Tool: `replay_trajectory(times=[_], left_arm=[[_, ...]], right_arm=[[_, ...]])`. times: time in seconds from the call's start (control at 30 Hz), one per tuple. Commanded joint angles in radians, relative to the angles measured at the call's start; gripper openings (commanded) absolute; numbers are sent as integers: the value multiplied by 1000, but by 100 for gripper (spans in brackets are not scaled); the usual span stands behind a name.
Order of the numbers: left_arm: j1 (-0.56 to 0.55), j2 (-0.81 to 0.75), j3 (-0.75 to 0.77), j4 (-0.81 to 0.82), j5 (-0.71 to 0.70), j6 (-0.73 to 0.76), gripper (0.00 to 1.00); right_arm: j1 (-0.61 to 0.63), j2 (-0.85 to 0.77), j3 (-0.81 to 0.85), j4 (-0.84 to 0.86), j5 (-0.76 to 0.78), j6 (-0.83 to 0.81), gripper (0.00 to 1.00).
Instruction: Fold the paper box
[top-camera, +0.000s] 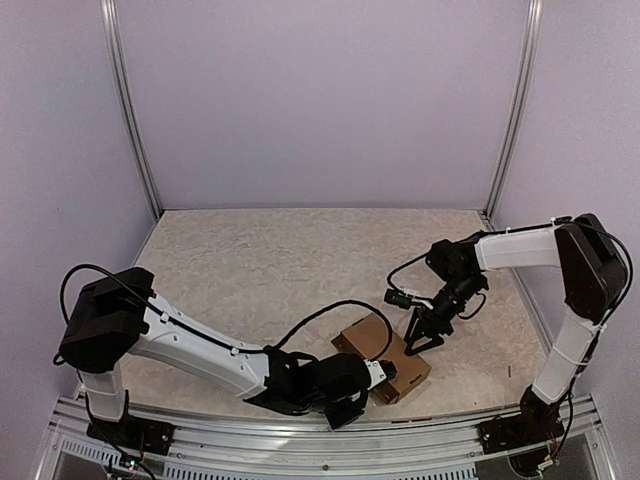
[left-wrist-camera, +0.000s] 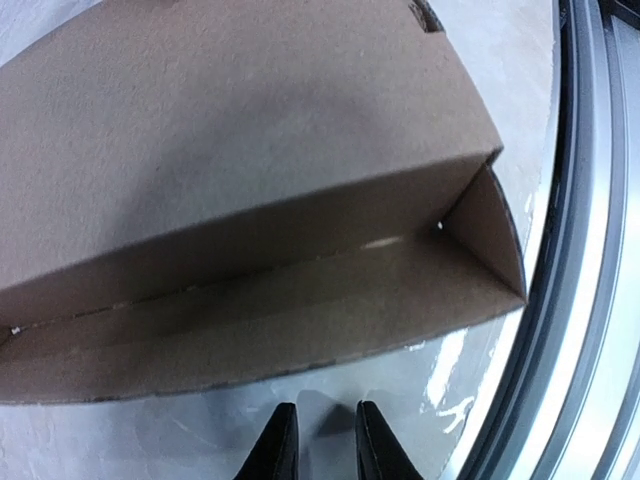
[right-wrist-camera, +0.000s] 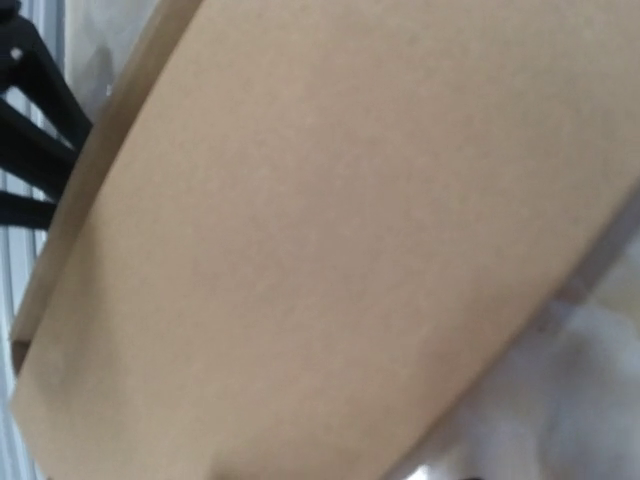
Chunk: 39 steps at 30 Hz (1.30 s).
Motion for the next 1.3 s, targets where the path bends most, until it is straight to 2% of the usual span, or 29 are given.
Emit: replay_trajectory(times=[0.0, 0.27, 0.5, 0.63, 0.77, 0.9, 1.03, 1.17, 1.27], left_arm=[[0, 69, 71, -9, -38, 50, 20], [10, 97, 116, 46, -79, 72, 20], [80, 157, 222, 188, -48, 135, 20], [157, 199, 321, 168, -24, 188, 20], [207, 213, 346, 109, -12, 205, 19], [232, 199, 312, 44, -23, 198, 19], [229, 139, 212, -4, -6, 199, 20], [210, 43, 94, -24, 28, 171, 20], [179, 6, 61, -44, 60, 147, 20]], right_arm=[[-7, -52, -30, -41, 18, -20, 59], [-7, -97, -67, -95, 54, -75, 59], [-3, -60, -45, -114, 8, -96, 46], [5, -29, -16, -104, -56, -69, 43], [5, -34, -37, -45, -35, -30, 41], [5, -53, -47, 5, -21, 17, 43], [-25, -61, -32, 5, -11, 31, 46], [-90, -79, 20, -90, -24, -45, 54], [-128, -101, 49, -177, -42, -108, 57]])
